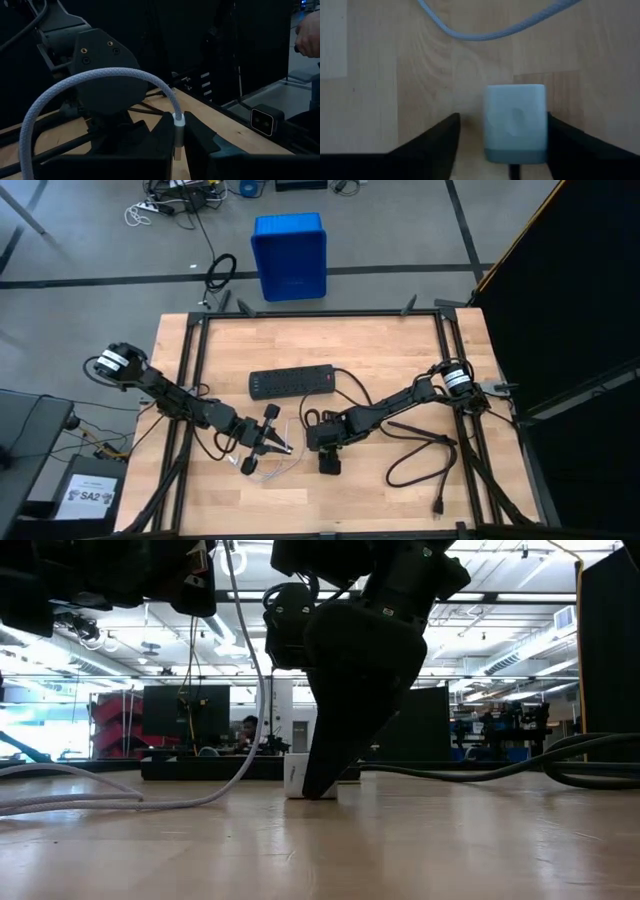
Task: Insert USB
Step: Insert the charger cable into the charger adapter
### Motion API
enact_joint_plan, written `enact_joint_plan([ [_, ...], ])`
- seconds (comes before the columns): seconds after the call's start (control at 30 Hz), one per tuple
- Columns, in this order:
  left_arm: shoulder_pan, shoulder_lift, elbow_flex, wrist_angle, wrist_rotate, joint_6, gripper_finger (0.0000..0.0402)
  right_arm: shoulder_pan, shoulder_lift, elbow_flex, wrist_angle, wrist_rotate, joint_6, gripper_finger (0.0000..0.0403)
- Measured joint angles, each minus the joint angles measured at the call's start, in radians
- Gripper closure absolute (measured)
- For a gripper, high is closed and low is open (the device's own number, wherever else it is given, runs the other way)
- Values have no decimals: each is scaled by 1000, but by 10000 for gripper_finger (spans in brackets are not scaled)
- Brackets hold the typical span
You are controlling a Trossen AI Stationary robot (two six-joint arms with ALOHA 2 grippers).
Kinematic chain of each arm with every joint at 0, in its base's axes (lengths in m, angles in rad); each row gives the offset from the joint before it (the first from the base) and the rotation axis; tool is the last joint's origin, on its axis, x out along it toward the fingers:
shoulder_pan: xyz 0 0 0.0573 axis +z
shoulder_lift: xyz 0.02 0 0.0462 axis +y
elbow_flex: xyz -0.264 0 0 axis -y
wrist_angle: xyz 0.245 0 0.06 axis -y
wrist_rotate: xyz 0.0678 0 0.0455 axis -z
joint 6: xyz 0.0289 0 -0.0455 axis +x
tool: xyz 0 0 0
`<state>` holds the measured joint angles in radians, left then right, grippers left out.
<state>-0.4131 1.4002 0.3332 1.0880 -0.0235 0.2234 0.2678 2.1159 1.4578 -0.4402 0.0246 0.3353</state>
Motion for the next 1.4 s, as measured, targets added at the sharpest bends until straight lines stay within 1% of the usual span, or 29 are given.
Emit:
enact_joint_plan([
  [0.07,0,0,0,0,0,0,395,0,0,0,0,1,0,149],
  [0.13,0,0,0,0,0,0,395,-1,0,0,-1,1,0,164],
  [0.2,0,0,0,0,0,0,395,-1,0,0,-2,0,0,198],
  [0.33,0,0,0,1,0,0,395,-3,0,0,-3,-22,-9,292],
  [0.47,0,0,0,14,-1,0,395,-3,0,0,0,-21,-19,292],
  [0.53,0,0,0,29,-1,0,395,-3,0,0,17,2,-12,292],
  [0.67,-1,0,0,60,-1,-8,395,13,1,0,129,67,1,292],
  [0.83,-4,0,0,123,-4,-28,395,61,1,-68,396,206,-16,292],
  [0.97,-15,-1,0,187,-23,-30,395,104,1,-192,703,351,-33,292],
  [1.03,-16,-1,0,225,-69,-47,395,122,1,-271,900,407,-55,292],
  [1.1,-16,-1,0,262,-123,-77,395,138,1,-356,1154,457,-102,292],
  [1.17,-16,-2,0,268,-168,-105,395,156,8,-437,1421,512,-185,292],
  [1.23,-15,-2,0,269,-197,-130,395,172,9,-506,1628,546,-290,292],
  [1.3,-12,-2,10,266,-212,-150,395,181,9,-543,1752,552,-341,292],
  [1.33,-12,0,19,261,-215,-155,395,181,9,-550,1782,553,-359,292],
  [1.4,-12,7,45,240,-217,-152,395,177,9,-549,1784,554,-373,292],
])
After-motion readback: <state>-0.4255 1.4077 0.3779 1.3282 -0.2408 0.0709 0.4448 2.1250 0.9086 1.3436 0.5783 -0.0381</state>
